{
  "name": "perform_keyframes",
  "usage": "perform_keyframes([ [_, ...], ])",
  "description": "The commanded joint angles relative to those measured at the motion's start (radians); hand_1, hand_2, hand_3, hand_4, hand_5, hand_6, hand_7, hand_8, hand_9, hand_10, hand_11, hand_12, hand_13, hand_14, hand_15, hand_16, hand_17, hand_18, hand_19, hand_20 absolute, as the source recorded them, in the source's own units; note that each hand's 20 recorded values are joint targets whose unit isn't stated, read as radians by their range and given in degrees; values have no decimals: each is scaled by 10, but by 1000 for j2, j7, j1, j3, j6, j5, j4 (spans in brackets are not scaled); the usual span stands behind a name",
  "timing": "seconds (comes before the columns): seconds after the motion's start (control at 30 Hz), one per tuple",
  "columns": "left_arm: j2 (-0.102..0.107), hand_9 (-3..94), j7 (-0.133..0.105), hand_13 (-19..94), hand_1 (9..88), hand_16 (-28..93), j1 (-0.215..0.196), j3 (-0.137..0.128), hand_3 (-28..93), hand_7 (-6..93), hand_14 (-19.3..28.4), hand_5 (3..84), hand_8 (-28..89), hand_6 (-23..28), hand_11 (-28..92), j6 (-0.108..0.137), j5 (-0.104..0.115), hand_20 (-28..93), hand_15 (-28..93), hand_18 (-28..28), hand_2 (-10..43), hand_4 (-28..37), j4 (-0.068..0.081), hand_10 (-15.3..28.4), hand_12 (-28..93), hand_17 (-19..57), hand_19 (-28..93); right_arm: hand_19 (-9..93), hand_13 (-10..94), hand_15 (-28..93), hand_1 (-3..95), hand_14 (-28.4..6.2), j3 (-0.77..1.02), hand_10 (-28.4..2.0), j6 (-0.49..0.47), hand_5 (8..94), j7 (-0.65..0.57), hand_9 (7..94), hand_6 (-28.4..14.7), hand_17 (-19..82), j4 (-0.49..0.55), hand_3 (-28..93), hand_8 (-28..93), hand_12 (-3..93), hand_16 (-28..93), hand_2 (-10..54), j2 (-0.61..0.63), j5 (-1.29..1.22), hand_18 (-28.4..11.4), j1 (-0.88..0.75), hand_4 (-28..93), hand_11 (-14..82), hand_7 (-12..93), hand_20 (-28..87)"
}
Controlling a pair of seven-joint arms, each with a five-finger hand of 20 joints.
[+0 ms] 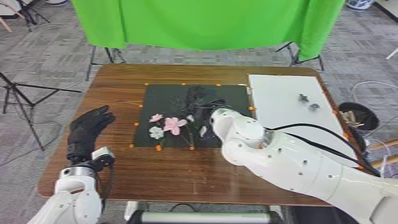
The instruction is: Arrange flowers
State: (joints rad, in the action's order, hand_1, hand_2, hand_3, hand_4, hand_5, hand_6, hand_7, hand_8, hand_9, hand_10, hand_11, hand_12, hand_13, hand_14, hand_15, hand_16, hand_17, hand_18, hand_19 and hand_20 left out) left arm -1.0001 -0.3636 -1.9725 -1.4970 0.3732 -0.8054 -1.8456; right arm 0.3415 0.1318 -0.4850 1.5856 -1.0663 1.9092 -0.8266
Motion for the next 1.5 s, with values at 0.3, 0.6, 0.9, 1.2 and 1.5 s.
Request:
perform_keyframes([
  [0.3, 1, 541, -1, 441, 388, -35, -2, 9, 672, 206, 168, 553, -95, 25, 261, 5, 5, 203, 274, 119, 75, -184, -1, 142, 110, 138, 186, 932, 937, 564, 438, -15, 42, -140, -23, 699, 11, 774, -6, 658, 31, 629, 2, 154, 265, -95, 48, 1, -124, 11, -128, 124, 165, 499],
  [0.6, 14, 541, -8, 442, 388, -36, -18, -18, 672, 206, 168, 553, -95, 25, 261, 12, 7, 203, 275, 118, 75, -184, -14, 143, 110, 138, 186, 932, 915, 534, 397, -31, 219, -146, -64, 662, -22, 725, 0, 606, 127, 654, -89, 154, 296, -95, 207, 13, -144, -7, -126, 107, 159, 495],
  [0.9, 18, 540, -24, 441, 390, -37, -30, -27, 671, 207, 167, 552, -95, 25, 261, 21, 18, 209, 274, 122, 74, -184, -18, 142, 110, 143, 202, 930, 872, 528, 300, -50, 395, -179, -137, 556, -79, 608, -25, 550, 133, 609, -68, 145, 291, -95, 352, -7, -169, -118, -165, 78, 101, 454],
  [1.2, 16, 539, -26, 441, 390, -35, -35, -28, 671, 208, 167, 554, -95, 26, 262, 21, 22, 211, 275, 123, 71, -183, -18, 143, 111, 147, 210, 910, 834, 526, 203, -77, 517, -216, -232, 462, -139, 484, -42, 521, 106, 565, -47, 123, 277, -95, 425, 4, -186, -231, -191, 50, 46, 445],
  [1.5, 10, 540, -17, 442, 391, -34, -39, -26, 669, 210, 167, 555, -96, 26, 262, 15, 16, 208, 278, 122, 71, -183, -20, 144, 110, 147, 205, 902, 830, 522, 171, -85, 568, -233, -237, 442, -187, 458, -45, 519, 46, 543, -39, 102, 266, -95, 452, 36, -189, -304, -220, 47, 28, 443],
])
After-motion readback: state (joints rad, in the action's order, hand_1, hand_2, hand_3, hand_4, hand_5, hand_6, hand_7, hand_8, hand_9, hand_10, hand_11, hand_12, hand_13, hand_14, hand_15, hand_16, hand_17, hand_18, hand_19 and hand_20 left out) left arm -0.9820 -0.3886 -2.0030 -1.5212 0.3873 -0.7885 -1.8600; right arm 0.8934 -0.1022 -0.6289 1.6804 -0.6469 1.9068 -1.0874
